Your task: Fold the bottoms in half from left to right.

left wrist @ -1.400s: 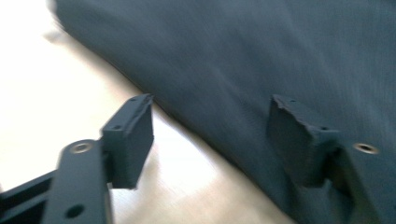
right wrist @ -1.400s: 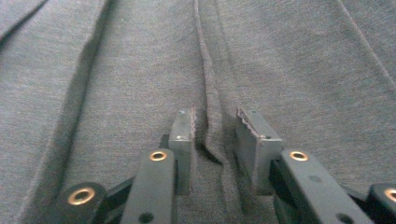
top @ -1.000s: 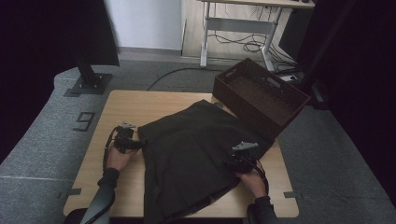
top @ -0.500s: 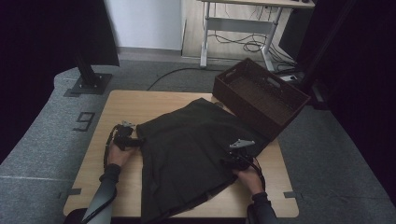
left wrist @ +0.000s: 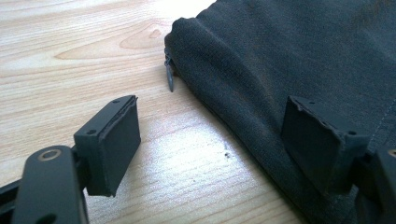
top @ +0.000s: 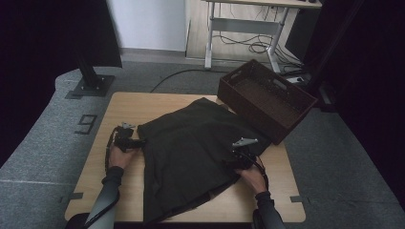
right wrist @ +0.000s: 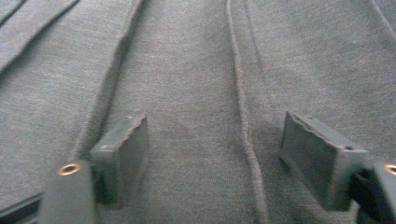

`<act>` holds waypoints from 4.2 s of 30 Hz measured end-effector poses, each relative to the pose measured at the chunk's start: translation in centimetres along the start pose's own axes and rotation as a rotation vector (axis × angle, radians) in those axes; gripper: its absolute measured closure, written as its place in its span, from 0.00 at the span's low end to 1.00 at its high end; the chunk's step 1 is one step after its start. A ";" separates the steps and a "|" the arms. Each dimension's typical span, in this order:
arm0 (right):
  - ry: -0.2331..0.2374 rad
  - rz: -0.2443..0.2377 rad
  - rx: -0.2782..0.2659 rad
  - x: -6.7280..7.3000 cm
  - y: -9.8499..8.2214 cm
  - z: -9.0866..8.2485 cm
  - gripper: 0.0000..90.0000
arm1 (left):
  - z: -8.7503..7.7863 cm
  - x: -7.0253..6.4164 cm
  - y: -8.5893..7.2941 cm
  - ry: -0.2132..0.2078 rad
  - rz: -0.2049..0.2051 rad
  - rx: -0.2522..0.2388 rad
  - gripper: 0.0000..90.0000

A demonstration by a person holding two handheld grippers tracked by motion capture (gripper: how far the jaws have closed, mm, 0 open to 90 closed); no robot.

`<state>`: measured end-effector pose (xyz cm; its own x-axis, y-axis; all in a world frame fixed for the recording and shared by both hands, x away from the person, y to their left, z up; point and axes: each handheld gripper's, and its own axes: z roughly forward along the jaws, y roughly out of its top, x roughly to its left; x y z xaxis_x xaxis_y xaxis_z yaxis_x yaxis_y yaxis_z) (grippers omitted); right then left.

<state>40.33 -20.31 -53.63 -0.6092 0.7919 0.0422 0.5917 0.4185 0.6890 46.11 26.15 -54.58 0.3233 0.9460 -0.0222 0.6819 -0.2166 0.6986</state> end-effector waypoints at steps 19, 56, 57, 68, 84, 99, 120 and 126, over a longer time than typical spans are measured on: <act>0.138 -0.141 -0.013 6.3 2.0 -2.3 0.12 | -0.1 -0.1 -0.1 0.009 -0.010 0.002 0.21; 0.456 -0.597 0.155 24.1 1.0 2.7 0.00 | 0.4 -0.4 0.3 0.007 -0.008 0.015 0.13; 0.434 -0.617 0.147 24.3 0.9 2.7 0.02 | 0.4 -0.4 0.3 0.006 -0.008 0.014 0.13; 0.391 -0.584 0.118 22.8 1.8 2.3 0.52 | 0.1 -1.6 0.1 -0.010 -0.004 -0.032 0.50; 0.486 -0.437 0.154 20.1 3.1 3.1 0.83 | 0.4 -2.3 0.6 -0.057 -0.036 -0.033 0.92; 0.578 -0.469 0.182 23.2 3.1 3.3 0.85 | -2.4 0.1 -2.2 -0.092 -0.058 -0.035 0.92; 0.609 -0.481 0.109 26.9 4.5 2.2 0.90 | -6.7 1.1 -2.8 0.068 -0.023 -0.080 0.94; 0.567 -0.472 0.025 25.0 5.9 -0.5 0.90 | -8.1 -0.2 0.7 0.051 0.007 -0.130 0.94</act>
<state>28.32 1.75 -48.13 -0.9773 0.1761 0.1177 0.2068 0.6730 0.7101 41.19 27.73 -48.35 0.2918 0.9563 0.0173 0.5877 -0.1935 0.7856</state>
